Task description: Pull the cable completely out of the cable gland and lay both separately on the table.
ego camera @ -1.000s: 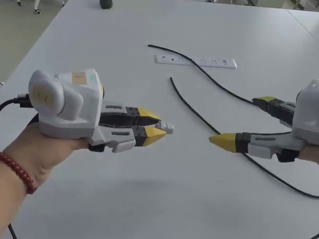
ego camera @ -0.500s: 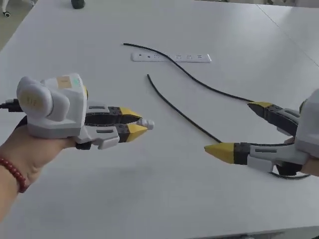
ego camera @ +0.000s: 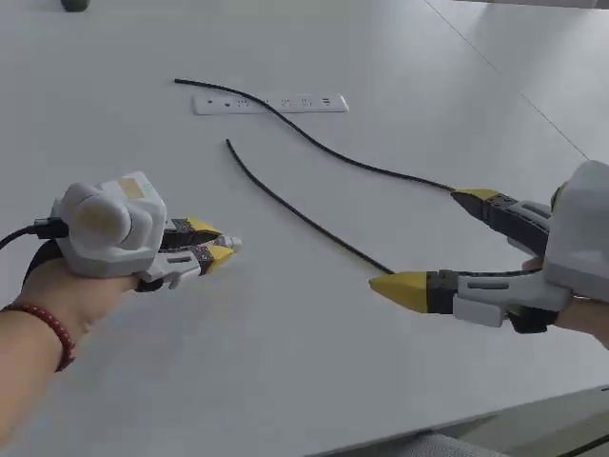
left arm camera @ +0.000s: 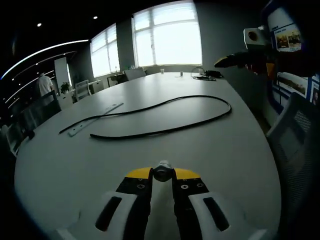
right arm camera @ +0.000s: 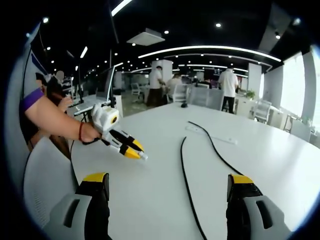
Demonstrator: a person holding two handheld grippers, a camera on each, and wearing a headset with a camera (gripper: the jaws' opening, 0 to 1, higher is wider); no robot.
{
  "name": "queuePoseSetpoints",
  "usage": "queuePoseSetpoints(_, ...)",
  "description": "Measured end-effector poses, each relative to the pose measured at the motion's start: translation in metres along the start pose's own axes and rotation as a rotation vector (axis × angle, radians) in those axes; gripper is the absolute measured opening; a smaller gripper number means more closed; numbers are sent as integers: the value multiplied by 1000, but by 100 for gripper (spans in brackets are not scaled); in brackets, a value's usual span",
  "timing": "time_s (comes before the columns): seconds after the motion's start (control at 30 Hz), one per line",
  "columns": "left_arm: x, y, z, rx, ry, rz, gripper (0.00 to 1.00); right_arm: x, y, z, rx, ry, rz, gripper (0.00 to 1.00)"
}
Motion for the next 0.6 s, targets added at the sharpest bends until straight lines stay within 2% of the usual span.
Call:
queuePoseSetpoints(0.07,3,4,-1,-4,2,-8,16,0,-2,1,6,5,-6,99)
queuePoseSetpoints(0.2,15,10,-4,-13,-2,-51,16,0,-4,2,14,3,-8,99)
queuePoseSetpoints(0.37,20,10,-5,-16,0,-58,16,-1,-5,2,10,1,-13,99)
queuePoseSetpoints(0.43,20,10,-5,-10,-19,-49,17,-1,-5,2,12,-1,-13,99)
queuePoseSetpoints(0.6,20,9,-7,-14,-20,-39,17,-2,-2,3,6,-2,-13,99)
Point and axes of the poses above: the centre of the closed fingertips' face, and the gripper's own axes: y roughly forward along the fingers, z roughly to its right, x roughly out of its underside, the point moved 6 cm from there along -y, roughly backward along the fingers, and after that the axes turned 13 degrees about -y, right-handed, at the moved point
